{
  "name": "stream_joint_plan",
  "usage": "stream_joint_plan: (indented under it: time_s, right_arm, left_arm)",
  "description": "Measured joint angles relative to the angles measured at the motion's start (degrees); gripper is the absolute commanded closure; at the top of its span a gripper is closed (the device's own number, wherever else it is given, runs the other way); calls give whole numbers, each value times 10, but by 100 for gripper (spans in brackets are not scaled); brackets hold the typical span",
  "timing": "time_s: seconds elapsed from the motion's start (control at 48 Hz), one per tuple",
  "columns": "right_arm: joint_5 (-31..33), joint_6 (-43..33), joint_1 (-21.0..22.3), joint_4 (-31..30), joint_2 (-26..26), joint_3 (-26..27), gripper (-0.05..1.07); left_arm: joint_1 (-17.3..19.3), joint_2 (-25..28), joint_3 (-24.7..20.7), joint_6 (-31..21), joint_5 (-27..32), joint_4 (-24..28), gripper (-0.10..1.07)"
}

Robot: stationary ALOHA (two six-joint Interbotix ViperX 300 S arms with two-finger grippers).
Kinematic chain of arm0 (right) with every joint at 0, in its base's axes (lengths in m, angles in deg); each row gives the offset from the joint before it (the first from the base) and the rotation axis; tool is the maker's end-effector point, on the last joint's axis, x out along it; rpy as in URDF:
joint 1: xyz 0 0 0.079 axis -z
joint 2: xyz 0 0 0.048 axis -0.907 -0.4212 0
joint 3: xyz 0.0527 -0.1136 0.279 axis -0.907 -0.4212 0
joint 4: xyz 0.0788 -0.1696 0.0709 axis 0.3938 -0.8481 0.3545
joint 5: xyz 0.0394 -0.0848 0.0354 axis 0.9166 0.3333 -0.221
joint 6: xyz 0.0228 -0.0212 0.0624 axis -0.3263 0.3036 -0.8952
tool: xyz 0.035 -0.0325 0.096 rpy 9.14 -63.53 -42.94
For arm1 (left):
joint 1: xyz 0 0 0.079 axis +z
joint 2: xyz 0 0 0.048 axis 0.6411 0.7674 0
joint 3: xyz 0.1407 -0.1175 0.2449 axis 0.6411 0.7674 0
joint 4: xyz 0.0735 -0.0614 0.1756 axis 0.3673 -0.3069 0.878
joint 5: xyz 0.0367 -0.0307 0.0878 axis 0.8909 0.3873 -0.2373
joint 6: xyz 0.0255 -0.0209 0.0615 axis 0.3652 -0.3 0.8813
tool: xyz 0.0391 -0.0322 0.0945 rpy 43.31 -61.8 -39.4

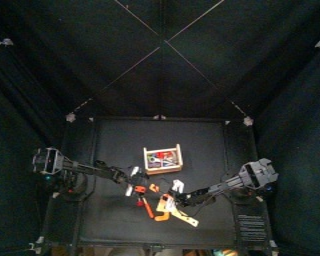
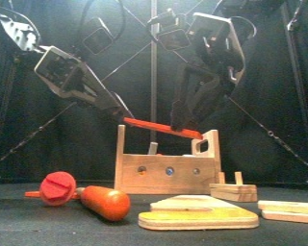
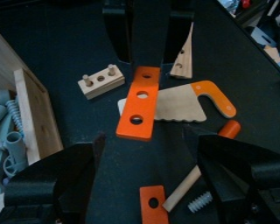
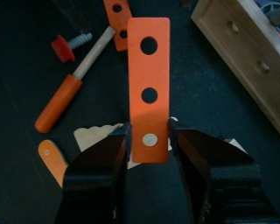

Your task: Grab 3 hole red block with left hand

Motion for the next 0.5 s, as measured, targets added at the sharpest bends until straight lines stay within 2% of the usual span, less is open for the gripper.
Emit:
stream_joint_plan:
  time_s: [0.5]
  right_arm:
    - [0, 1, 0, 1, -2, 6, 53]
  left_arm:
    - [3, 58, -43, 0, 1, 0, -5]
